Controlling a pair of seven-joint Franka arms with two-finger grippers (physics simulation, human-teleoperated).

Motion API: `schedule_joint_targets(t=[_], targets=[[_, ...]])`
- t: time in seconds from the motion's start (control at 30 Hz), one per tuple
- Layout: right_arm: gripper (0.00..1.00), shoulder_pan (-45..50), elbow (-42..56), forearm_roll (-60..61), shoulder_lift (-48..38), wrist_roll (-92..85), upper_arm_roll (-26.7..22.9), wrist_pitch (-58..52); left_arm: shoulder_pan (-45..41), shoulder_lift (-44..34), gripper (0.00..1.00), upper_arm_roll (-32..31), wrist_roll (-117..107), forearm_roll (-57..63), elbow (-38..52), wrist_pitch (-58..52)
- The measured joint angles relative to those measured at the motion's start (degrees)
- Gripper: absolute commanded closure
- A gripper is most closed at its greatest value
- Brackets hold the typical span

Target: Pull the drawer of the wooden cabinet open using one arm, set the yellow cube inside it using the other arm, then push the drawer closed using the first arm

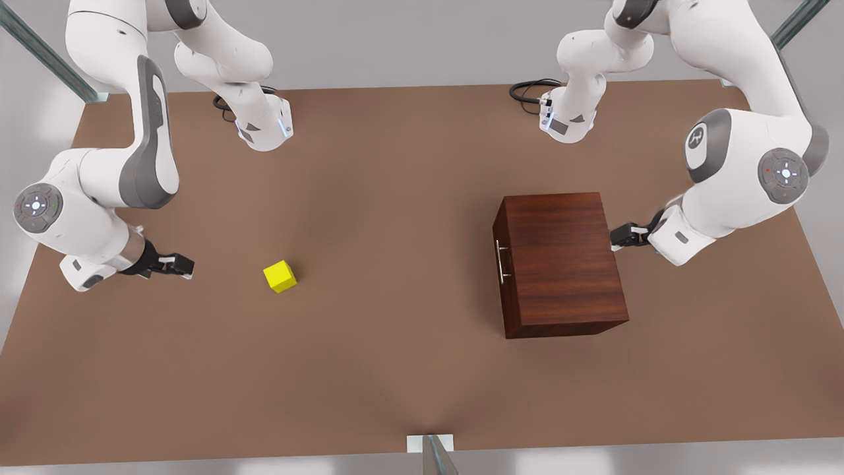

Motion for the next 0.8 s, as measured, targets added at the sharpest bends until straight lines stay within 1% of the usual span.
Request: schedule_joint_targets(t=[0.17,0.2,0.3,0.37,0.6,0.7,0.8], targets=[[0.00,-0.1,0.0,0.0,0.0,0.2,0.0,1.0,-1.1,-0.2,0.00,-1.0,-0.2,0.4,-0.5,-0.4],[0.00,-0.1,0.0,0.0,0.0,0.3,0.0,1.1,-3.4,-0.3,0.00,-1.3,-0.2,0.6,-0.6,-0.8],[0.00,-0.1,0.0,0.0,0.0,0.4,0.0,1.4,-17.7,1.3,0.00,-1.7,-1.5,4.5,-0.4,-1.6],[0.00,-0.1,0.0,0.0,0.1,0.4,0.0,1.5,-24.1,3.0,0.00,-1.7,-3.0,8.0,-0.1,-1.8],[0.00,-0.1,0.0,0.0,0.1,0.6,0.0,1.7,-35.5,11.4,0.00,-1.6,-9.7,19.6,0.4,1.7],[0.00,-0.1,0.0,0.0,0.1,0.6,0.0,1.7,-38.2,15.8,0.00,-1.5,-14.3,22.7,3.8,4.1],[0.00,-0.1,0.0,0.0,0.1,0.7,0.0,1.7,-35.8,17.2,0.00,-1.2,-19.8,20.4,2.0,6.7]])
